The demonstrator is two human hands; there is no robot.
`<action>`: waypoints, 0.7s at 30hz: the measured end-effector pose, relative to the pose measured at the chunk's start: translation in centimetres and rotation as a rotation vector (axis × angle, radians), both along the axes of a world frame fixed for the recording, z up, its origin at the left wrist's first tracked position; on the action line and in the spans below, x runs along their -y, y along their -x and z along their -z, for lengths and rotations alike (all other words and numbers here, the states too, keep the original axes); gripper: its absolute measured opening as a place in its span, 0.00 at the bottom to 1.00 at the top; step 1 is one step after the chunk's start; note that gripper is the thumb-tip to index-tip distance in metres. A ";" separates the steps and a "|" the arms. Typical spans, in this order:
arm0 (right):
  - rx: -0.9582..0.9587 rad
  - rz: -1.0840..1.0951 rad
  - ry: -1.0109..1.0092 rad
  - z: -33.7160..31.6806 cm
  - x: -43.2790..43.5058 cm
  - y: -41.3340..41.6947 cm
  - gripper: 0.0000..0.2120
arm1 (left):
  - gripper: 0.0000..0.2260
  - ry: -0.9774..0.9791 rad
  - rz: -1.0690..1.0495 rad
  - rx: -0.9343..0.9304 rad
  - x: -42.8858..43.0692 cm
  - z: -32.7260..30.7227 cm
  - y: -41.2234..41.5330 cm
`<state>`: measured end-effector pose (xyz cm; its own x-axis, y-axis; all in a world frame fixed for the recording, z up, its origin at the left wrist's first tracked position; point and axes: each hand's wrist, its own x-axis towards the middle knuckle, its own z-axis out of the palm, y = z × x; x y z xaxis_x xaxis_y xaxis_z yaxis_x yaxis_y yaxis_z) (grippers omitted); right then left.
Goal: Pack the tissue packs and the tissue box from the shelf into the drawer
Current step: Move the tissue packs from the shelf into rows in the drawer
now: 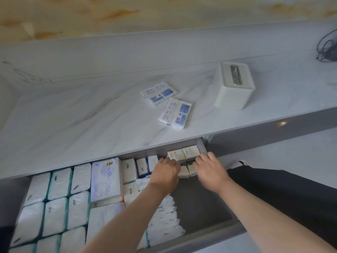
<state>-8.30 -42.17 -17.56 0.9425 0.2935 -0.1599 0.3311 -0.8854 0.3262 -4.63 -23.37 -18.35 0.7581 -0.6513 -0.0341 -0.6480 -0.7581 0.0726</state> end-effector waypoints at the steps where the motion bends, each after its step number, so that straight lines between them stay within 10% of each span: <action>1: -0.032 0.020 0.021 -0.1 -0.4 0.0 0.14 | 0.08 -0.054 -0.012 -0.007 0.4 0.0 0.0; 16: -0.123 0.112 0.193 0.4 -1.7 -2.7 0.18 | 0.10 -0.336 -0.130 -0.060 2.0 0.4 -2.1; 21: -0.139 0.041 -0.076 -1.4 -0.9 -3.2 0.17 | 0.15 -0.184 -0.118 -0.106 1.8 -1.3 -2.2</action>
<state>-5.05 -41.27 -16.18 0.9241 0.2720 -0.2683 0.3318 -0.9194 0.2110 -2.38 -25.18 -17.04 0.8147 -0.5336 -0.2272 -0.5501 -0.8350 -0.0113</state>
